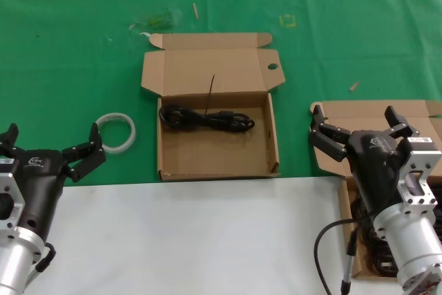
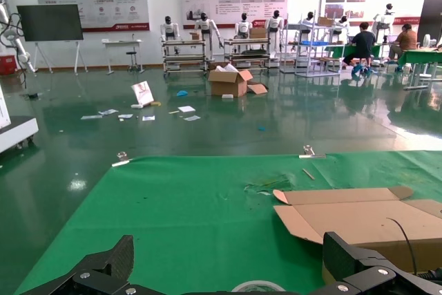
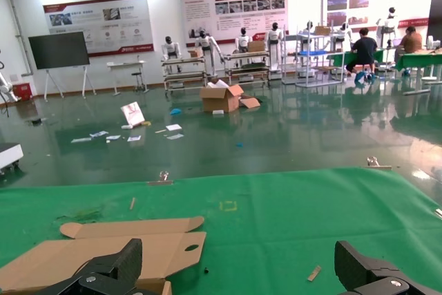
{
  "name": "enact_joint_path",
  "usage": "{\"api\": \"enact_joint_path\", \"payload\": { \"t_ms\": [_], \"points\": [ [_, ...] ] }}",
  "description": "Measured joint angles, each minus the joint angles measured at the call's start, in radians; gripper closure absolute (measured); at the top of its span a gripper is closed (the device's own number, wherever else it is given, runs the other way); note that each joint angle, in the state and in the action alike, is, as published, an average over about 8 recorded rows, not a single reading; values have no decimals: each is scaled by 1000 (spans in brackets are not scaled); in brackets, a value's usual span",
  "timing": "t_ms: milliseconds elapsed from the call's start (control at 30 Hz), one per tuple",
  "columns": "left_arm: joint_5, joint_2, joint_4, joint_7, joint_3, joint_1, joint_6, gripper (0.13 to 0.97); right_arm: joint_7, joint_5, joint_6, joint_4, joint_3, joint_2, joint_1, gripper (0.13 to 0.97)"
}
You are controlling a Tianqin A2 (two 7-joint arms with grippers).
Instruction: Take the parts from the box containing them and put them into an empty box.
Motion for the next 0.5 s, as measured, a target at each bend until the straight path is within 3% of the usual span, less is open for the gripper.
{"api": "enact_joint_path", "payload": {
  "t_ms": [500],
  "points": [
    [0,0,0,0,0,0,0,132,0,0,0,0,0,0,0,129]
  ]
}}
